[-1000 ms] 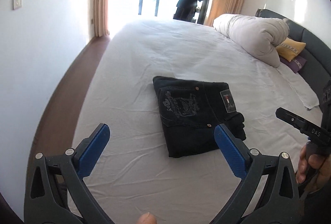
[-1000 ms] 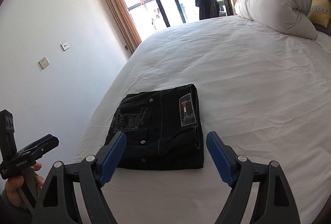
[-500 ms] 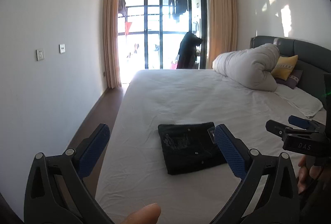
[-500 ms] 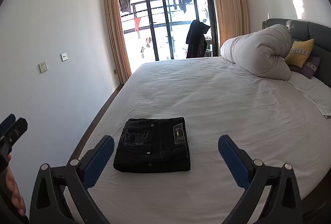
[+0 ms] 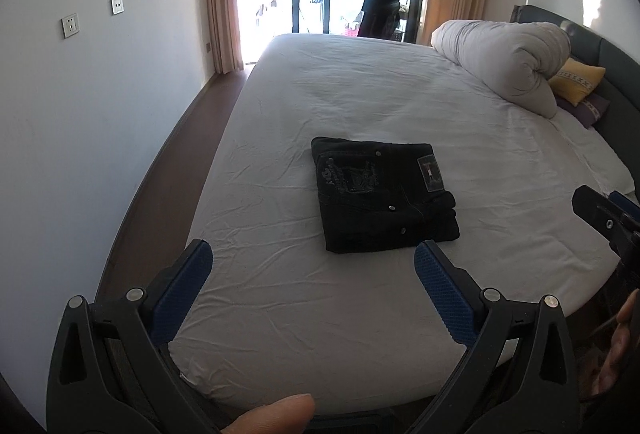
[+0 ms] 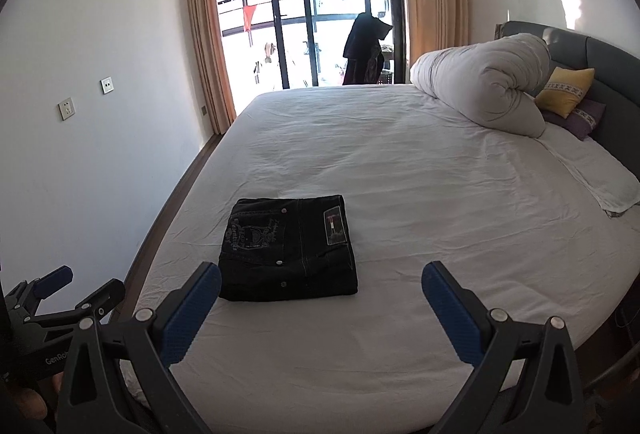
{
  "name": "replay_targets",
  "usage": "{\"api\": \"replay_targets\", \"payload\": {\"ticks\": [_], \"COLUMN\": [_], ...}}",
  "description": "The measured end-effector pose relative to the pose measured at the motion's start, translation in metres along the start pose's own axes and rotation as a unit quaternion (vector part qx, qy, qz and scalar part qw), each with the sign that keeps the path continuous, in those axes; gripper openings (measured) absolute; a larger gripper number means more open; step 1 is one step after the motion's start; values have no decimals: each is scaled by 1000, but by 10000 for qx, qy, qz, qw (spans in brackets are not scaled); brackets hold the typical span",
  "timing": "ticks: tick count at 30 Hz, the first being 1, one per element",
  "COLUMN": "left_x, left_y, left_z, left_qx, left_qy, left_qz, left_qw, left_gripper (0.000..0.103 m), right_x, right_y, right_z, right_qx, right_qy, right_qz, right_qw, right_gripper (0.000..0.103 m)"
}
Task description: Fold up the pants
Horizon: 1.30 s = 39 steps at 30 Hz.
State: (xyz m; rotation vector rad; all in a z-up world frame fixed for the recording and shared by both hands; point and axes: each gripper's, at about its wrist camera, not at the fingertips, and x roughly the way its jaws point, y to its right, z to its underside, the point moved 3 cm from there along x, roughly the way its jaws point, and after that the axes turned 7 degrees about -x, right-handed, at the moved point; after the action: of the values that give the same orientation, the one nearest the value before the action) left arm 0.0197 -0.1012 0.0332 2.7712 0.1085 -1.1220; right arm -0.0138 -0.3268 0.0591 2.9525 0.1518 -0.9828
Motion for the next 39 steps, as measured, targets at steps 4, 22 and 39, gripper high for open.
{"api": "replay_targets", "payload": {"ticks": [4,22,39], "left_x": [23,72,83], "left_y": [3,-3,-3], "left_z": [1,-4,-3], "left_qx": [3,-82,-144], "left_qy": [-200,-597,-682], "left_qz": [6,-68,-93], "left_qw": [9998,9982,9975], "left_gripper": [103,103,103], "right_x": [11,46,60], "right_y": [1,-6,-12], "right_z": [4,11,15], "right_qx": [9,-125,-179], "right_qy": [-120,-508,-694], "right_qz": [88,95,67], "right_qw": [9999,9986,9974], "right_gripper": [103,103,103]}}
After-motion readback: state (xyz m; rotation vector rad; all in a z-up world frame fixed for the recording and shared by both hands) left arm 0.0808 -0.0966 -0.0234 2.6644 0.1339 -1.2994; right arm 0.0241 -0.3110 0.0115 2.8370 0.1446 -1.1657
